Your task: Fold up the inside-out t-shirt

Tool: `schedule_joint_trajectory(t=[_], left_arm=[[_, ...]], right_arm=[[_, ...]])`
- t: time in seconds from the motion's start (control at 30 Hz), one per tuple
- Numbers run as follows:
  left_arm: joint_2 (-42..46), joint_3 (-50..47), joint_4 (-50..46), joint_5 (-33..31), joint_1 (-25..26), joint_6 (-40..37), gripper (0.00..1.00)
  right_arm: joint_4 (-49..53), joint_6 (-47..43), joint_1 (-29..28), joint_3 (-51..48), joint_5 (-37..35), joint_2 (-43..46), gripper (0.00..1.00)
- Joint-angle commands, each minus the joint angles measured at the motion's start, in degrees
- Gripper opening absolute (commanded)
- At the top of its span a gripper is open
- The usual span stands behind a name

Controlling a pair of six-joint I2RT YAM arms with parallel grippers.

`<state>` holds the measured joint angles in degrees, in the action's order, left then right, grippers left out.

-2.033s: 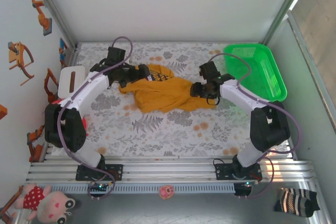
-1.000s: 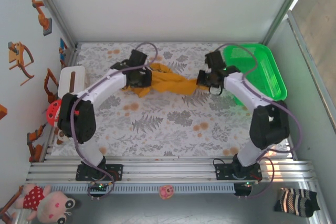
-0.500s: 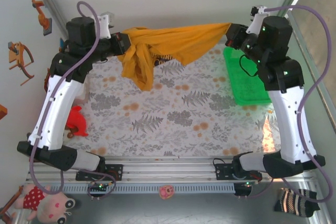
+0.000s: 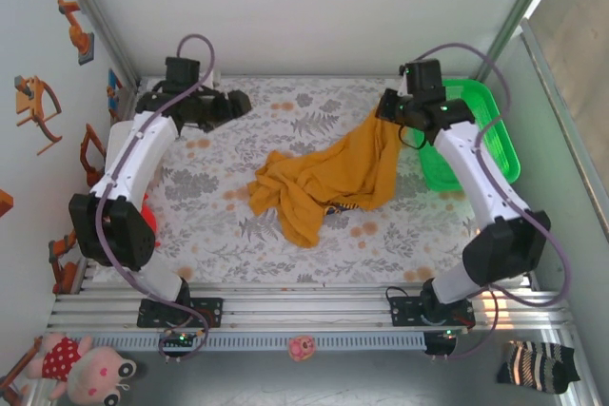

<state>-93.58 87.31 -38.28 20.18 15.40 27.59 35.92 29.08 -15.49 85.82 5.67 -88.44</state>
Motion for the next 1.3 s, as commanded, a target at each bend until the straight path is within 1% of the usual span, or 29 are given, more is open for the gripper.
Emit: schedule_joint_trajectory(t=[0.0, 0.1, 0.17, 0.23, 0.27, 0.3, 0.33, 0.37, 0.4, 0.5, 0.53, 0.57, 0.6, 0.63, 0.7, 0.77, 0.9, 1.03, 1.1, 1.27], left_arm=[[4.17, -5.97, 0.67, -0.12, 6.18, 0.48, 0.82], [5.72, -13.26, 3.7, -3.9, 12.72, 2.93, 0.85], [5.68, -16.44, 4.87, -7.43, 16.69, 5.01, 0.87], [5.17, -18.44, 4.73, -12.74, 20.87, 6.77, 0.89], [4.74, -19.31, 4.6, -16.49, 22.88, 8.06, 0.9], [4.22, -19.88, 4.56, -18.21, 24.23, 8.74, 0.92], [3.18, -20.1, 4.24, -20.44, 25.53, 9.1, 0.96], [1.95, -19.82, 3.48, -22.61, 26.43, 9.23, 0.99], [0.58, -19.46, 3.18, -23.64, 26.98, 8.96, 1.0], [-4.26, -17.34, 3.28, -26.18, 27.32, 7.65, 0.97], [-5.9, -16.2, 3.34, -26.73, 27.27, 6.77, 0.98], [-7.64, -14.75, 3.54, -26.86, 27.23, 5.54, 1.0], [-8.81, -13.3, 3.44, -27.08, 27.15, 4.34, 0.94], [-10.24, -11.74, 3.26, -26.89, 26.85, 2.92, 0.82], [-11.52, -9.0, 2.47, -26.6, 25.67, 0.61, 0.44], [-10.67, -6.52, 1.08, -25.98, 23.51, -1.36, 0.01], [-2.71, -5.31, -0.63, -24.87, 17.41, -3.08, 0.0], [6.33, -3.66, -1.63, -19.85, 9.96, -3.18, 0.0], [9.79, -2.81, -1.59, -17.54, 7.07, -2.73, 0.0], [15.64, -0.12, -1.4, -14.19, 3.36, -1.81, 0.0]], right_arm=[[-3.08, 0.58, 0.72, -3.33, 0.66, 1.77, 0.0], [-3.16, 0.5, 1.02, -5.3, 0.31, 2.95, 0.0], [-3.09, 0.43, 1.16, -5.94, 0.13, 3.75, 0.0], [-2.76, 0.32, 1.39, -6.24, -0.19, 4.36, 0.0], [-2.64, 0.33, 1.58, -6.32, -0.24, 4.63, 0.0], [-2.61, 0.36, 1.65, -6.37, -0.24, 4.89, 0.0], [-2.61, 0.52, 1.76, -6.37, -0.18, 5.1, 0.0], [-2.61, 0.59, 1.82, -6.22, -0.14, 5.42, 0.0], [-2.61, 0.67, 1.93, -6.12, 0.04, 5.63, 0.0], [-2.21, 0.98, 1.95, -5.11, 0.55, 6.37, 0.0], [-1.94, 1.02, 1.95, -4.74, 0.57, 6.77, 0.0], [-1.56, 1.02, 2.02, -4.3, 0.48, 7.2, 0.0], [-1.28, 1.02, 2.16, -3.92, 0.39, 7.75, 0.0], [-0.82, 1.0, 2.42, -3.54, 0.31, 8.38, 0.0], [-0.18, 1.02, 3.25, -2.99, 0.43, 9.73, 0.0], [0.48, 1.28, 4.57, -2.61, 1.11, 11.26, 0.0], [1.25, 1.83, 7.39, -2.6, 1.97, 14.83, 0.0], [1.82, 2.48, 10.8, -2.1, 3.51, 17.97, 0.0], [2.01, 2.69, 12.09, -1.5, 4.38, 18.85, 0.0], [2.8, 3.25, 12.9, 1.0, 5.74, 20.18, 0.0]])
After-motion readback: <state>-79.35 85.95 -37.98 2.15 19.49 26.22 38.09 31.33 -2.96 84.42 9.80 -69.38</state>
